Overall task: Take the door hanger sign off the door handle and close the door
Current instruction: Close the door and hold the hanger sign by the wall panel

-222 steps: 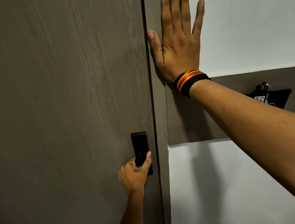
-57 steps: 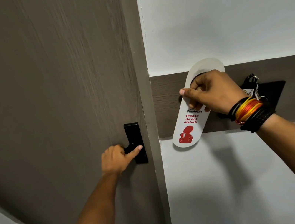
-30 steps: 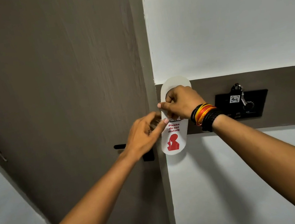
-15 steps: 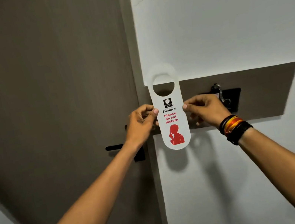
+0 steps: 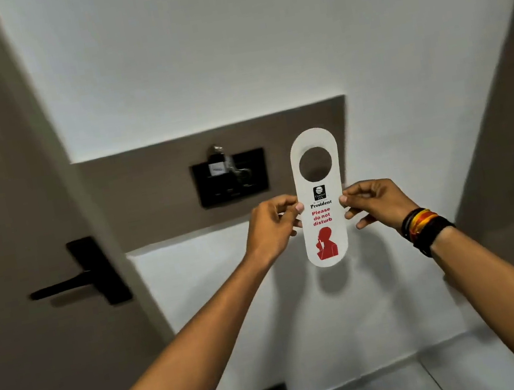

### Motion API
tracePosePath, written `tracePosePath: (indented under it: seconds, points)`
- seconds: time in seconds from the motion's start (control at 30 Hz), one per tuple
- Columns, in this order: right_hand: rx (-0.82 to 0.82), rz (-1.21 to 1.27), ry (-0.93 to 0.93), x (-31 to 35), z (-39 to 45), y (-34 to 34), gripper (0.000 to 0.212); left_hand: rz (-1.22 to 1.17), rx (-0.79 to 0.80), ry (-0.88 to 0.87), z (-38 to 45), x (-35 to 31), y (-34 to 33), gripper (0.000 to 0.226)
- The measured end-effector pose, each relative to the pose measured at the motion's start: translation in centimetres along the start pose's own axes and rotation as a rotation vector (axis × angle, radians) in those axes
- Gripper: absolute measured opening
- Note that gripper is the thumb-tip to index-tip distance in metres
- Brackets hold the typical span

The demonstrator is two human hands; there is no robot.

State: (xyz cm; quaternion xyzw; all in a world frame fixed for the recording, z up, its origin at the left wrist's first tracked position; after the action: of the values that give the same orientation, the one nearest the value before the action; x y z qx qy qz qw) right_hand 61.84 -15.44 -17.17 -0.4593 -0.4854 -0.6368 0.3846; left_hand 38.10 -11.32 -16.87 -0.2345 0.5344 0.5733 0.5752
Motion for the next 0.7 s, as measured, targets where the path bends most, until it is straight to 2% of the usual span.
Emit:
tracePosePath:
  seconds: [0.17,0.3,0.4,0.5,0.7]
  points:
    - [-0.119,0.028,-0.203,-12.0,-0.3,15.4,0.010,0.005,0.118,0.086,3.2,1.7,-20.0,0.021]
    - [-0.245,0.044,-0.394,-22.0,-1.7,25.7,0.004,-0.016,0.354,0.217,4.6,3.8,-34.8,0.030]
    - [-0.351,0.050,-0.542,-28.6,-3.0,31.3,0.003,-0.080,0.526,0.361,4.0,5.4,-43.1,0.035]
    - [-0.386,0.088,-0.670,-34.6,-2.9,35.2,0.004,-0.116,0.632,0.468,4.2,7.0,-49.9,0.041]
    - [-0.533,0.210,-0.844,-41.6,-2.7,40.0,0.006,-0.082,0.700,0.564,5.4,7.8,-59.4,0.047]
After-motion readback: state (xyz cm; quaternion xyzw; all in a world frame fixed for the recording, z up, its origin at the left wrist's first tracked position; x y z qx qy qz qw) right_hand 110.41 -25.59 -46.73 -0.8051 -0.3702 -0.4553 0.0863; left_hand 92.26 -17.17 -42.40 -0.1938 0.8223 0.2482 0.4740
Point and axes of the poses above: each hand's wrist, its own z-axis towards the middle knuckle, its own y-axis out of the back of the hand, x = y × z, the point moved 2 cm from there along z, towards the middle knuckle, and after that the axes turned 2 degrees about x, right-handed, at the moved point
